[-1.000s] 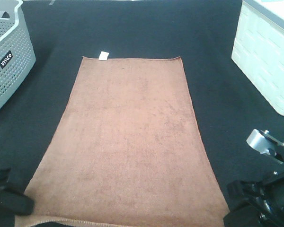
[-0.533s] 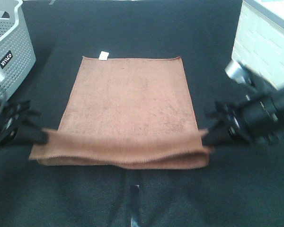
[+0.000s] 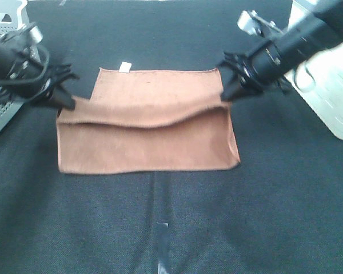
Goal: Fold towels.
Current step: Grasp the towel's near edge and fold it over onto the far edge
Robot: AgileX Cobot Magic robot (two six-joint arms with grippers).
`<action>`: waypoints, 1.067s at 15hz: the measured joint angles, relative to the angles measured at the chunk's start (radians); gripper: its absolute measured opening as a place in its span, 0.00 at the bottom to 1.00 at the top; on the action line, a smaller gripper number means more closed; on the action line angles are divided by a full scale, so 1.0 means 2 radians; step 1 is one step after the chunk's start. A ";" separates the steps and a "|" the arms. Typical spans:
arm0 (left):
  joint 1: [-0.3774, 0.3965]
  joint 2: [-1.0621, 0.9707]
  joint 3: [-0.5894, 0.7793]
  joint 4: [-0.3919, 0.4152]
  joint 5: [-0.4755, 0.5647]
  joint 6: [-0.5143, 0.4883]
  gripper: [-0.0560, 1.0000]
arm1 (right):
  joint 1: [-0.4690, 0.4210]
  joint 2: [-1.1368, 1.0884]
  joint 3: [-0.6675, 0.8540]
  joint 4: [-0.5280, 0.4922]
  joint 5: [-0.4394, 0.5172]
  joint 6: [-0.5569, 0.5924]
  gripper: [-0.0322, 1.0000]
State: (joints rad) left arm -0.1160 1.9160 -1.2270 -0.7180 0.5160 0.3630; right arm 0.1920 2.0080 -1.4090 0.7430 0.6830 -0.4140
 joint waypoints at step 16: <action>-0.006 0.391 -0.536 0.000 -0.082 -0.017 0.21 | -0.044 0.367 -0.514 -0.036 -0.017 0.023 0.15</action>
State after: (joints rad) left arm -0.1270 2.6980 -2.2990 -0.7180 0.3520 0.3290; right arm 0.1040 2.7420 -2.4370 0.6710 0.6490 -0.3680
